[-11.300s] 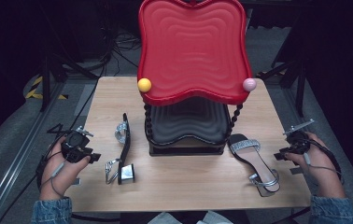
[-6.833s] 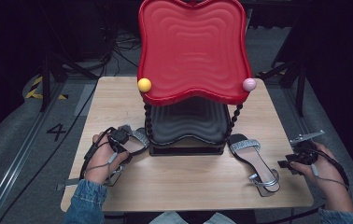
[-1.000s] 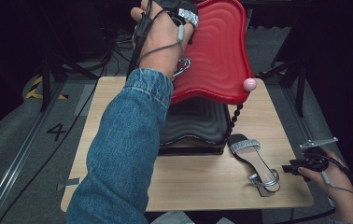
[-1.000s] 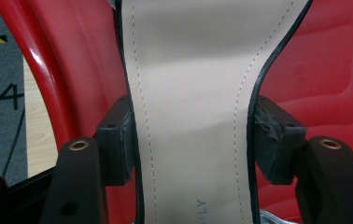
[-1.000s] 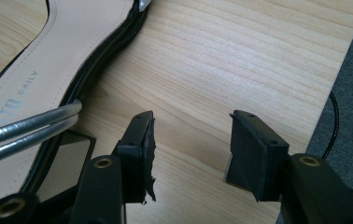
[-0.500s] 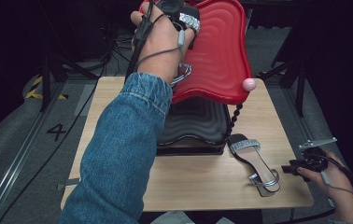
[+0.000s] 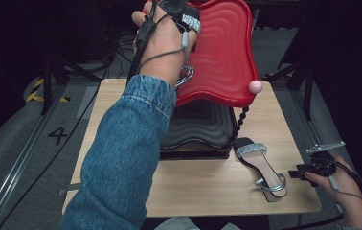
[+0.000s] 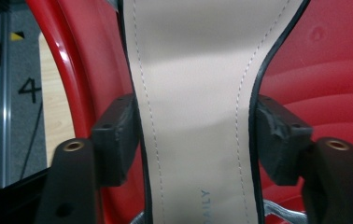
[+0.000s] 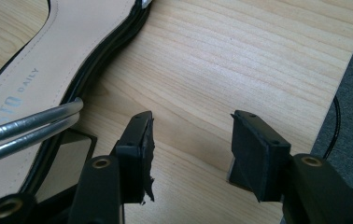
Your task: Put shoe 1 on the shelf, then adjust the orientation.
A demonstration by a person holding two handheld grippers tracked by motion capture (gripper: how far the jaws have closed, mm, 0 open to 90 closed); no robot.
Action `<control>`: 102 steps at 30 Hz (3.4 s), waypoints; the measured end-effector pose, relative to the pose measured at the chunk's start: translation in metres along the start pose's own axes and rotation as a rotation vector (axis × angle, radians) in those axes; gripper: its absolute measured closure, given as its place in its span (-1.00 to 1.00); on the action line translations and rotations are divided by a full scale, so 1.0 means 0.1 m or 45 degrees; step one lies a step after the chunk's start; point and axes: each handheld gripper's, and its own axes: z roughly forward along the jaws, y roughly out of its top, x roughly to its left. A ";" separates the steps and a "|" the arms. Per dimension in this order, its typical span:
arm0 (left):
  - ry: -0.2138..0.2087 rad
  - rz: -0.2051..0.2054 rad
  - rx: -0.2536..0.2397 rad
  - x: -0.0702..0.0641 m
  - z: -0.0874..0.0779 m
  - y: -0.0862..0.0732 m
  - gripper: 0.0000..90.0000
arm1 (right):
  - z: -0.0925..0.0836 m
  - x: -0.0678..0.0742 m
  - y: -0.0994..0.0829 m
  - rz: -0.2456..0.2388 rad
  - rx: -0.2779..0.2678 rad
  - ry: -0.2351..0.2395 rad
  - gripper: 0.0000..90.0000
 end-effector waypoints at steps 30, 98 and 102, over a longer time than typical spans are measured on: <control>-0.431 0.690 -0.468 0.44 -0.32 -0.09 -0.26 | 0.00 -0.02 0.01 0.003 -0.011 -0.015 0.08; -1.190 1.020 -0.606 1.13 0.01 -1.35 0.00 | 0.12 0.01 0.26 -0.040 0.000 -0.005 0.07; -1.208 1.013 -0.627 1.18 0.07 -1.48 0.01 | 0.12 0.01 0.25 -0.031 0.003 -0.005 0.07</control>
